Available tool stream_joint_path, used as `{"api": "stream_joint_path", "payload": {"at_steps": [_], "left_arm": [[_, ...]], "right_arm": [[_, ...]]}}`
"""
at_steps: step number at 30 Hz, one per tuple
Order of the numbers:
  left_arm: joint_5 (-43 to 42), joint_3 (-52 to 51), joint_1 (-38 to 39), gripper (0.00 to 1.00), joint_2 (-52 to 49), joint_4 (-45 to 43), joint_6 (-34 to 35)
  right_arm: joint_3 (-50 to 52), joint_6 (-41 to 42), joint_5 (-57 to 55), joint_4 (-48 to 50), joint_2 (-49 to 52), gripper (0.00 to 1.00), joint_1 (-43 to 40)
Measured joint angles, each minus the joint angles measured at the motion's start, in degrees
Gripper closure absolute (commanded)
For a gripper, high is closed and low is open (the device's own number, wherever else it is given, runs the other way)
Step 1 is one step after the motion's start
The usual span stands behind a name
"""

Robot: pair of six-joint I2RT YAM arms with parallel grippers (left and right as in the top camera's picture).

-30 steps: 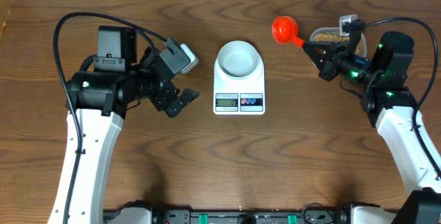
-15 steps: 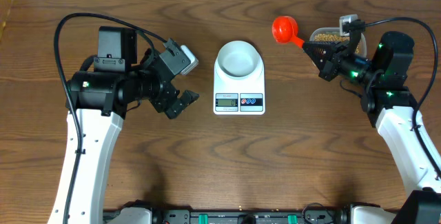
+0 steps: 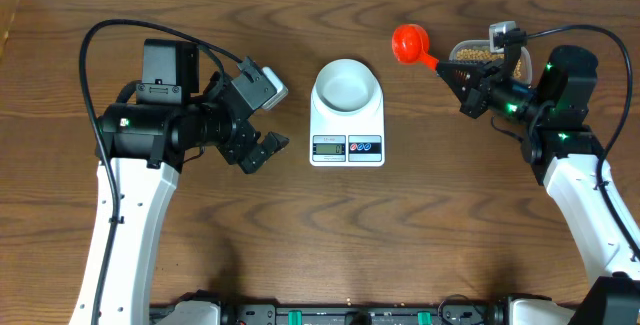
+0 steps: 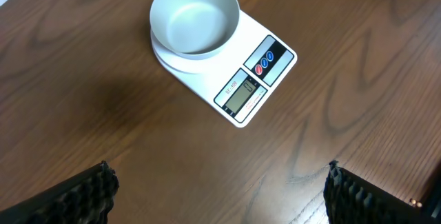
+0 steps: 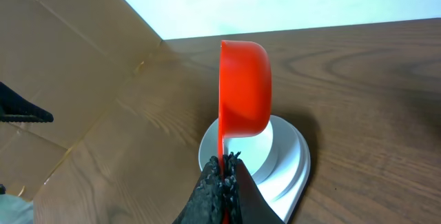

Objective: Scoop item into bowl and weigh 50g on scale
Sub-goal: 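Carry the red scoop with the right gripper over the soybean tub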

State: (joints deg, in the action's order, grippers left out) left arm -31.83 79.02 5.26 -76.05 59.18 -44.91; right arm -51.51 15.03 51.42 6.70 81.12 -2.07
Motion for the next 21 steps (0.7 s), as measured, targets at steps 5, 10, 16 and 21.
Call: {"api": "stream_joint_path", "payload": {"at_steps": [5, 10, 16, 21], "left_arm": [[0.0, 0.0, 0.0, 0.02, 0.0, 0.0, 0.0], [0.0, 0.0, 0.0, 0.02, 0.0, 0.0, 0.0], [0.0, 0.0, 0.0, 0.02, 0.0, 0.0, 0.0], [0.0, 0.0, 0.0, 0.02, 0.0, 0.0, 0.0]], "right_arm": [[0.0, -0.4, 0.0, -0.3, 0.0, 0.99, 0.0], [-0.1, -3.7, -2.3, -5.5, 0.0, 0.99, 0.0], [-0.1, -7.9, -6.2, -7.4, 0.0, 0.99, 0.0], [-1.1, -11.3, -8.3, -12.5, 0.0, 0.99, 0.0]]}}
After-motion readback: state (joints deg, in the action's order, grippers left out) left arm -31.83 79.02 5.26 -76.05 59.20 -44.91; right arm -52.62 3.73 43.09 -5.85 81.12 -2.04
